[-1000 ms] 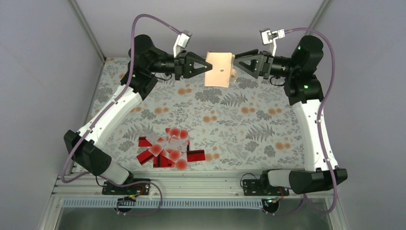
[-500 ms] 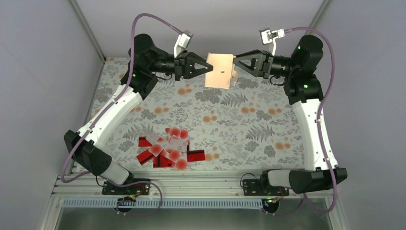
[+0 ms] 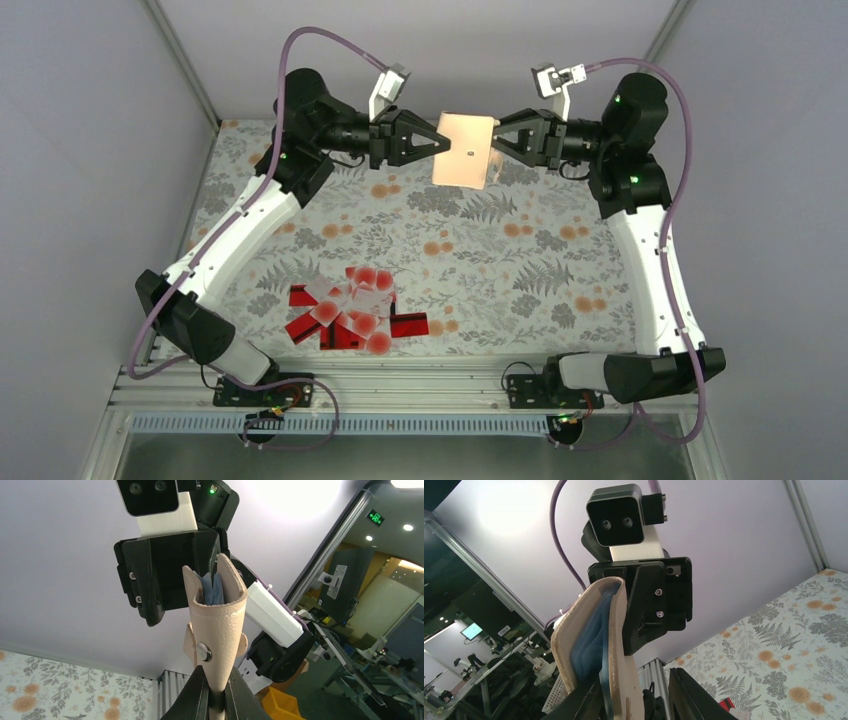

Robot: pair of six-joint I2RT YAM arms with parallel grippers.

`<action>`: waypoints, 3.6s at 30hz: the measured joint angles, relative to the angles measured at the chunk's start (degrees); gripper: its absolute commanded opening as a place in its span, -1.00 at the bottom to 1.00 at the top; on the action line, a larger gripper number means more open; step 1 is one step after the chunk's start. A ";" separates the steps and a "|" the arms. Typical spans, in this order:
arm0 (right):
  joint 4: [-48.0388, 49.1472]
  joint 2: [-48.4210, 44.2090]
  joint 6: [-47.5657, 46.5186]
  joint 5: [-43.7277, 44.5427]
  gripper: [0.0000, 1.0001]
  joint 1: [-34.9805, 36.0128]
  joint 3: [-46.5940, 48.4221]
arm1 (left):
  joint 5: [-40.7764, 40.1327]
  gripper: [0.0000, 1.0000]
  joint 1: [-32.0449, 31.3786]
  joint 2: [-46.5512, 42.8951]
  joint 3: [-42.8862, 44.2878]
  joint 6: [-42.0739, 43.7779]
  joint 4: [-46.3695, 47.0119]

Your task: Put the credit cards into the card holder

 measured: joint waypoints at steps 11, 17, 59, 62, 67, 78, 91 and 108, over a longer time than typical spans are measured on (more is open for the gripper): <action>-0.87 0.00 -1.75 -1.03 -0.92 0.92 0.00 | -0.68 -0.89 0.00 0.02 0.33 1.53 -2.54; -3.52 -0.02 -2.99 0.57 -0.93 1.03 -0.02 | -3.52 0.50 -0.09 0.44 0.68 3.41 -5.57; -40.48 16.98 -3.63 52.87 -0.92 5.57 -12.79 | -53.75 0.54 -10.86 24.24 6.05 27.10 -45.48; -39.50 16.98 -3.80 52.13 -0.92 5.57 -12.81 | -55.58 0.34 -10.86 24.24 5.60 27.87 -45.62; -37.79 16.98 -4.70 50.58 -0.93 5.53 -13.22 | -58.69 -0.17 -10.84 24.04 3.13 28.94 -45.55; -31.06 16.98 -7.32 45.51 -0.83 4.26 -19.71 | -59.47 -0.95 -9.94 22.69 -3.15 27.63 -43.76; -27.23 23.65 -12.41 48.41 -0.35 -1.11 -24.17 | -53.44 -0.95 -6.14 22.84 -7.15 21.03 -38.80; -18.01 14.69 -6.91 39.54 -0.41 0.52 -32.44 | -39.82 -0.95 -2.54 27.58 -12.07 11.72 -31.21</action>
